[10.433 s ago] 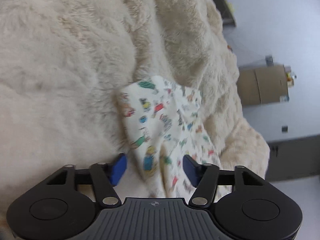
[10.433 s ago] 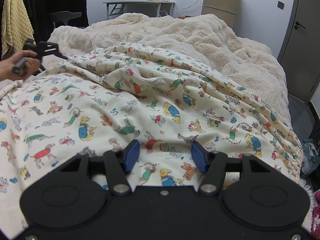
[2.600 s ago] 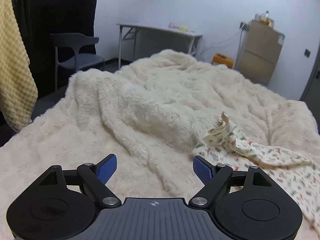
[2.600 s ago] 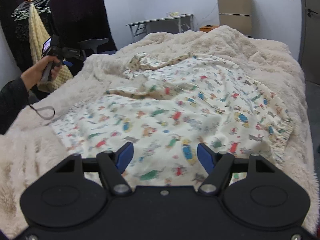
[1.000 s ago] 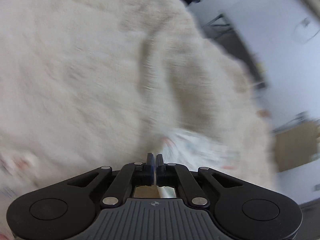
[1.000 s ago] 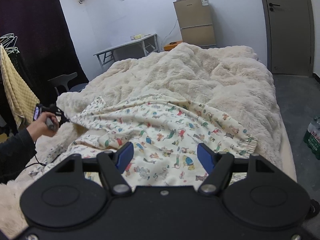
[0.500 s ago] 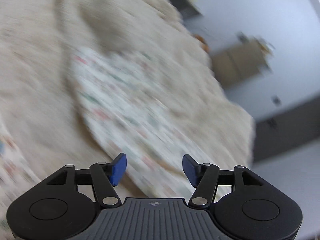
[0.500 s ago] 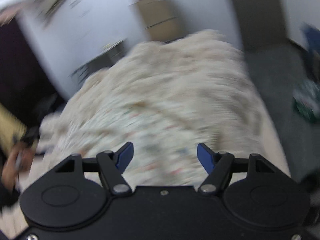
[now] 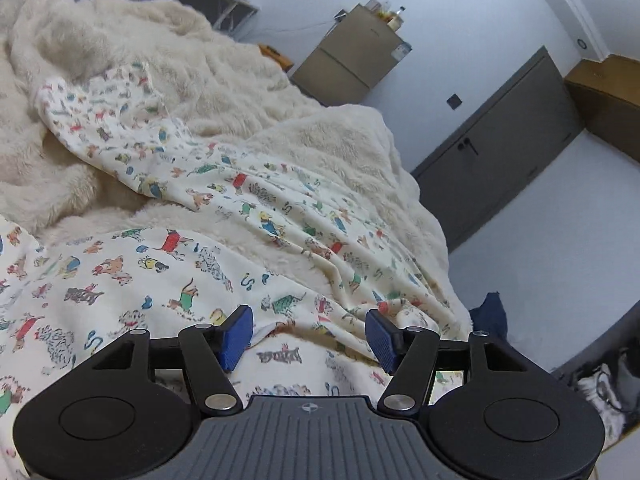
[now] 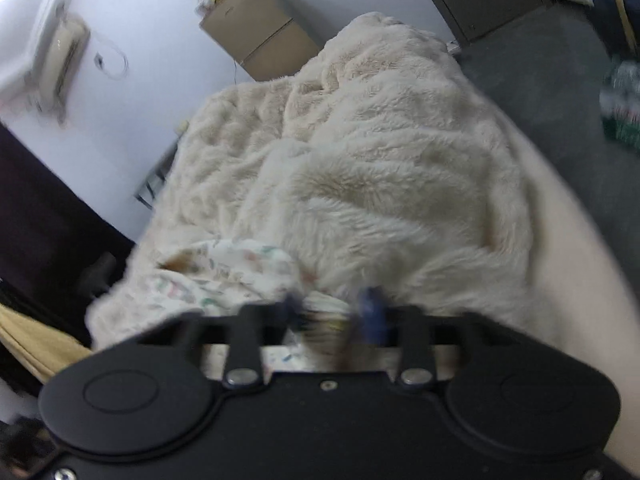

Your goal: Fold clothes

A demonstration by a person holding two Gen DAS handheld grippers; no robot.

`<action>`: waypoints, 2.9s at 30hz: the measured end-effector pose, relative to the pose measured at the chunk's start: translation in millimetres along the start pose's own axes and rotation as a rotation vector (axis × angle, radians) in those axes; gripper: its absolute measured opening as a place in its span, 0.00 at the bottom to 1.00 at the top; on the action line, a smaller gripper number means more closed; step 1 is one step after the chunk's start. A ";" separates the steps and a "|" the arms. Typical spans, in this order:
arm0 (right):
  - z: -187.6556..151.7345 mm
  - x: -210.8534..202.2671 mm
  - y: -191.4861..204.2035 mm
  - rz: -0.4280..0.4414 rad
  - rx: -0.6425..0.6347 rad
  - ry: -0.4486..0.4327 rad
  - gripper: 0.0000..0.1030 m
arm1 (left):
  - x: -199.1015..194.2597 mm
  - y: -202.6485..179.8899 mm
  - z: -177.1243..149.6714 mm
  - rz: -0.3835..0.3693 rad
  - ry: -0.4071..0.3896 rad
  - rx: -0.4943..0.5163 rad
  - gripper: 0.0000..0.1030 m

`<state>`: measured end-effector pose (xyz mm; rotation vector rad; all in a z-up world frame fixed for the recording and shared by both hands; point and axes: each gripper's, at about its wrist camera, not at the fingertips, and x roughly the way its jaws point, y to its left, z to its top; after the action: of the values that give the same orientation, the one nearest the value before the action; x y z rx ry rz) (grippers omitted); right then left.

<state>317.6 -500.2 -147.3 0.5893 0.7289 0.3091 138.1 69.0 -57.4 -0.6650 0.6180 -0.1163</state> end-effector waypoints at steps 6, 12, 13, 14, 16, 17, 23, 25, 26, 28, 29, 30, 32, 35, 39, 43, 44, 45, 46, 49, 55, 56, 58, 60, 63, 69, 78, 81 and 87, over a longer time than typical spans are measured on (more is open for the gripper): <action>41.0 -42.9 -3.8 -0.109 0.108 -0.179 0.18 | -1.4 -14.1 -15.0 -0.023 0.041 0.091 0.55; 44.0 -24.1 62.9 -0.410 -0.218 -0.035 0.46 | -20.7 -62.5 -26.9 -0.203 0.201 0.482 0.58; 39.5 -32.2 77.9 -0.379 -0.259 -0.043 0.50 | -28.4 -71.8 -32.7 -0.244 0.235 0.601 0.59; 35.6 -39.9 90.2 -0.337 -0.283 -0.039 0.53 | -33.4 -75.6 -37.0 -0.251 0.245 0.664 0.59; 21.1 -58.3 118.2 -0.259 -0.356 0.019 0.63 | -48.4 -84.1 -51.7 -0.254 0.266 0.845 0.62; 11.1 -67.7 132.5 -0.241 -0.418 0.037 0.62 | -53.9 -85.1 -57.4 -0.243 0.257 0.891 0.62; -52.0 -115.8 194.4 -0.143 -0.689 0.132 0.64 | -73.8 -75.7 -74.4 -0.177 0.244 1.066 0.64; -67.9 -123.0 202.6 -0.125 -0.738 0.153 0.67 | -73.9 -67.7 -72.4 -0.161 0.238 1.060 0.66; -76.8 -125.6 206.9 -0.125 -0.762 0.165 0.67 | -71.5 -65.2 -70.7 -0.164 0.249 1.051 0.66; -86.9 -128.2 214.0 -0.122 -0.787 0.176 0.67 | -69.6 -62.5 -71.3 -0.178 0.270 1.057 0.66; -93.9 -127.5 219.7 -0.101 -0.805 0.192 0.67 | -70.0 -64.4 -73.8 -0.179 0.274 1.078 0.66; -100.1 -126.7 224.5 -0.066 -0.826 0.214 0.67 | -70.4 -66.6 -77.2 -0.180 0.276 1.105 0.65; -109.2 -133.0 229.1 0.006 -0.856 0.246 0.67 | -69.7 -70.9 -85.8 -0.180 0.266 1.164 0.64; -123.8 -142.3 238.2 0.055 -0.901 0.255 0.67 | -66.2 -70.0 -76.8 -0.206 0.267 1.162 0.65; -130.3 -140.7 251.4 0.032 -0.906 0.237 0.67 | -44.1 -57.0 -16.7 -0.235 0.264 0.934 0.70; -140.6 -122.2 264.3 0.059 -0.855 0.230 0.67 | 22.7 -2.6 68.2 -0.211 0.301 0.394 0.74; -144.8 -117.6 267.0 0.067 -0.846 0.234 0.67 | 45.1 14.1 80.6 -0.198 0.327 0.270 0.73; -151.3 -113.0 269.9 0.077 -0.845 0.240 0.67 | 67.5 30.8 93.0 -0.184 0.352 0.146 0.72; -159.6 -108.0 273.6 0.089 -0.848 0.251 0.67 | 90.0 47.5 105.4 -0.170 0.376 0.022 0.67; -181.2 -97.9 280.4 0.114 -0.856 0.270 0.67 | 134.9 95.2 112.1 -0.178 0.375 -0.325 0.42; -190.8 -101.0 273.4 0.111 -0.793 0.263 0.67 | 126.5 117.2 81.1 -0.238 0.181 -0.568 0.01; -189.0 -103.2 272.2 0.109 -0.785 0.256 0.67 | 117.9 115.7 79.3 -0.269 0.157 -0.582 0.01; -185.9 -106.7 270.9 0.108 -0.774 0.246 0.67 | 94.8 111.5 76.0 -0.301 0.136 -0.613 0.01; -181.5 -107.9 269.4 0.111 -0.763 0.240 0.67 | 84.1 106.6 74.4 -0.260 0.162 -0.580 0.01; -173.2 -107.3 265.2 0.113 -0.745 0.236 0.67 | 92.2 112.2 76.1 -0.149 0.204 -0.575 0.03; -132.2 -101.4 237.5 0.079 -0.676 0.168 0.67 | 102.4 95.9 81.7 -0.211 0.251 -0.484 0.58; 41.4 27.7 206.8 -0.040 -0.592 0.104 0.68 | 119.1 78.7 69.8 -0.166 0.260 -0.388 0.10; 68.9 85.6 209.8 0.014 -0.579 0.181 0.68 | 121.7 89.5 62.6 -0.170 0.266 -0.399 0.09; 81.1 192.0 206.2 0.073 -0.555 0.413 0.47 | 124.0 90.4 59.2 -0.164 0.270 -0.366 0.08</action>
<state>497.8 -279.9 -77.1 0.0193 0.9696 0.6865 264.8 136.1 -137.9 -1.0650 0.8545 -0.2520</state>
